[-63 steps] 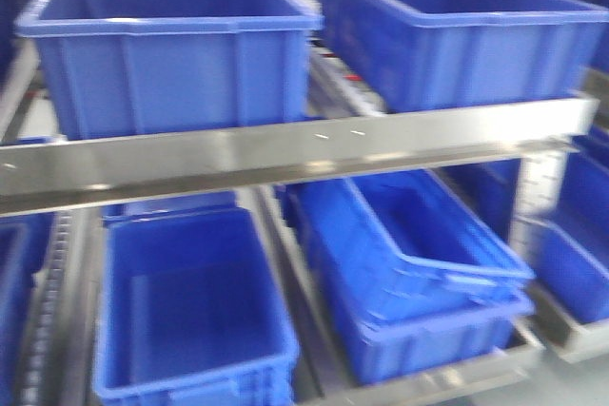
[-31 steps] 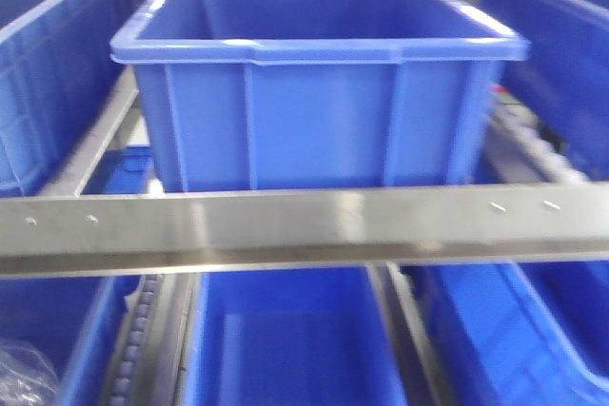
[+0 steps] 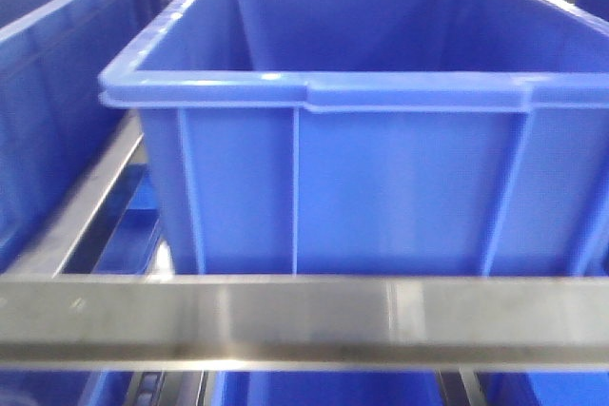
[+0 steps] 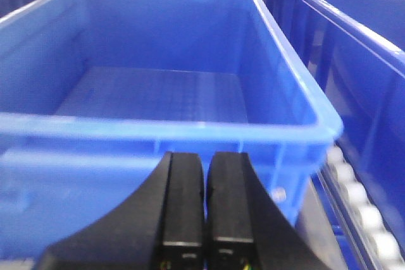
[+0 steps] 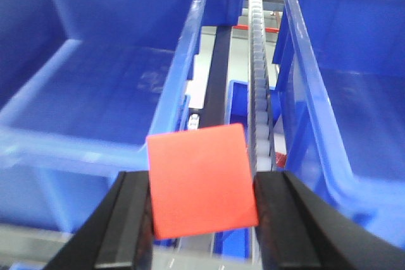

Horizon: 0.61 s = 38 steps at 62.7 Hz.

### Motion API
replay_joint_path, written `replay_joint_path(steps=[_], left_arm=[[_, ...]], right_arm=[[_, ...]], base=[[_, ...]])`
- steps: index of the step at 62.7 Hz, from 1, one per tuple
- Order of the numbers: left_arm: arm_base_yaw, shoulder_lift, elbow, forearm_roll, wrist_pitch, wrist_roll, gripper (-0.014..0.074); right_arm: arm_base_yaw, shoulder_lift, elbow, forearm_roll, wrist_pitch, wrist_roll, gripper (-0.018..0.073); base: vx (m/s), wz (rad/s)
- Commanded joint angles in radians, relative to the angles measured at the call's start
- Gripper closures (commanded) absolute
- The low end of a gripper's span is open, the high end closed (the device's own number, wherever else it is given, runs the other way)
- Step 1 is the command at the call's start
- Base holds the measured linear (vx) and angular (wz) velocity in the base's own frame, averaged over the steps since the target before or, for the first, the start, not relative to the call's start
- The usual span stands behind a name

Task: Pick red cube and place on left shelf
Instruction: 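Approach the shelf and stop in front of a blue bin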

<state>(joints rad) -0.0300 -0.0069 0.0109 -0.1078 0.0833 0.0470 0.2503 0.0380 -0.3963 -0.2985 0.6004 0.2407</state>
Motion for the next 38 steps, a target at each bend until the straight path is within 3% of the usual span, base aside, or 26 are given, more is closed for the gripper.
replay_joint_path(steps=[1, 38], left_arm=[[-0.005, -0.016, 0.024, -0.005, -0.091, -0.007, 0.0495], [-0.005, -0.016, 0.024, -0.005, -0.091, -0.007, 0.0495]], right_arm=[[-0.005, 0.014, -0.027, -0.020, -0.080, -0.007, 0.0510], [-0.005, 0.014, -0.027, -0.020, -0.080, -0.007, 0.0510]], base=[[0.21, -0.11], [0.13, -0.02]])
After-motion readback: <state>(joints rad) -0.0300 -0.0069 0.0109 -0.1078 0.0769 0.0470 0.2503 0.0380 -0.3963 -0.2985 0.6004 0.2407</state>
